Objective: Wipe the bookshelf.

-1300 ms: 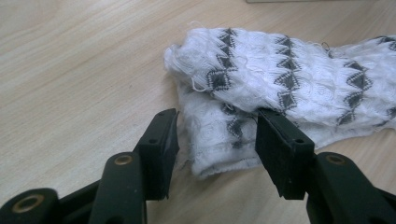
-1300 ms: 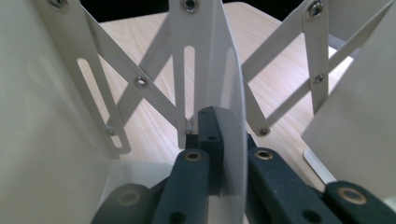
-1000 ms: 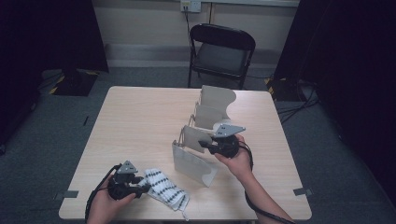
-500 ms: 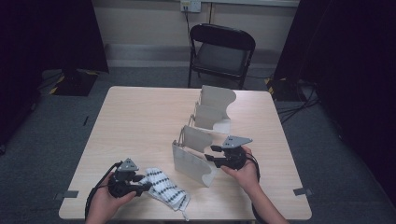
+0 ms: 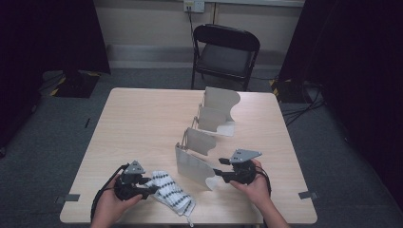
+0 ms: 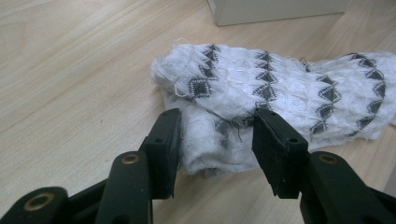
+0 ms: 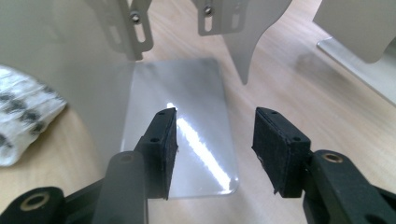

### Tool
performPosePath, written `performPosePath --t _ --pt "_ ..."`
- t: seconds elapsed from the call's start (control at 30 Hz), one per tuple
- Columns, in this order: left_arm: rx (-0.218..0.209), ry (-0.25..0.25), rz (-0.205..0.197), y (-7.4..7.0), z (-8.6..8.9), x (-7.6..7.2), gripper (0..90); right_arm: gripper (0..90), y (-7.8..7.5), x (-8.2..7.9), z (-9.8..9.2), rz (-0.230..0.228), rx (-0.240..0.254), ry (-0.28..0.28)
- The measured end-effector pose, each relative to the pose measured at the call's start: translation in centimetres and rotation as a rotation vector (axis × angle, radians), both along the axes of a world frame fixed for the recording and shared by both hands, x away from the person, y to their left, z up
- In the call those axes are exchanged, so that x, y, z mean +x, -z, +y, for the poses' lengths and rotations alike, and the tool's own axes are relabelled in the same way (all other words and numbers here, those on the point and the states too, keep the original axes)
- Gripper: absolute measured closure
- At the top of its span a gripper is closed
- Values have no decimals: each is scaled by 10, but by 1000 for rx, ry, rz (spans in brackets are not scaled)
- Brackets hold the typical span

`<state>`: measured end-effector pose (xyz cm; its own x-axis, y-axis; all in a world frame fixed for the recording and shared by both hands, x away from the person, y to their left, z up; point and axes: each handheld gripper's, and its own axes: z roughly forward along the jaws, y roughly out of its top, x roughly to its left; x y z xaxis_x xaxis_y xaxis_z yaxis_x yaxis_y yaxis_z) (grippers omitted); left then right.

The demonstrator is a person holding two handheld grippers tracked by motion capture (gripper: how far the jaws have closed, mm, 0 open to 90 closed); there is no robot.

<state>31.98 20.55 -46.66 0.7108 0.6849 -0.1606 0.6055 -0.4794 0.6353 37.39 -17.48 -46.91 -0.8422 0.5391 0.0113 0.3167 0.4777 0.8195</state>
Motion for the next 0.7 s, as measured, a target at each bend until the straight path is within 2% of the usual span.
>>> performPosePath --t 0.37,0.53,0.7 --pt "17 10 -1 4 -7 6 530 473 5 -17 0 21 10 -18" --pt "24 21 2 5 -10 7 531 473 6 -21 0 9 -8 -22" --pt "30 20 3 5 -11 8 533 469 8 -25 -1 17 -8 -32"
